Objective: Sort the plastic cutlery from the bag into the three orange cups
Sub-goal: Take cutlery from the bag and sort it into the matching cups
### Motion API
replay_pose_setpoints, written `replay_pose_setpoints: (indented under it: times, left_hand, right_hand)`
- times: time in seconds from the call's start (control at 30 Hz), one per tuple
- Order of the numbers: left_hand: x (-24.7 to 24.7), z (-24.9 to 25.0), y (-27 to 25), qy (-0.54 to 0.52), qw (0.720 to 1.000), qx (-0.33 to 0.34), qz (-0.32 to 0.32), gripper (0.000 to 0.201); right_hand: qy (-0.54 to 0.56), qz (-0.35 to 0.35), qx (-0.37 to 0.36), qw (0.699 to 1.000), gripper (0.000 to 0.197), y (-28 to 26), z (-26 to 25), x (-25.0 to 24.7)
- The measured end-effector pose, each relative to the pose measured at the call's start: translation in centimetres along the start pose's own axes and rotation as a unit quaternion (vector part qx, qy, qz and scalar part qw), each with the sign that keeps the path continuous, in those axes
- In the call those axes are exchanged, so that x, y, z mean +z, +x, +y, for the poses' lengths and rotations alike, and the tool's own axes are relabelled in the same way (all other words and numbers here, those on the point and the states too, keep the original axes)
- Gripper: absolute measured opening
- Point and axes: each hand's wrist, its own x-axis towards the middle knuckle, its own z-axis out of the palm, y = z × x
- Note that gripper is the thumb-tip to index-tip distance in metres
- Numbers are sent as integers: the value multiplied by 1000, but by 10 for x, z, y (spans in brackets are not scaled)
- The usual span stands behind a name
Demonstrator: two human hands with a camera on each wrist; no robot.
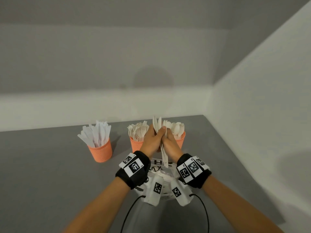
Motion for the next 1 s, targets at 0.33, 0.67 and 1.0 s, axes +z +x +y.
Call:
replay_pose_setpoints:
  times: [0.33,0.67,1.0]
  left_hand:
    - [-11,-3,1,111,993,48,-9,31]
    - [-55,-41,-15,231,968,53,81,20]
    - [-74,-105,-57,333,935,-102,66,20]
  right_hand:
    - [39,-55,22,997,33,8,-5,3]
    - [200,143,1,969,29,48,-17,-50]
    - [219,197,6,956,32,75,7,-77]
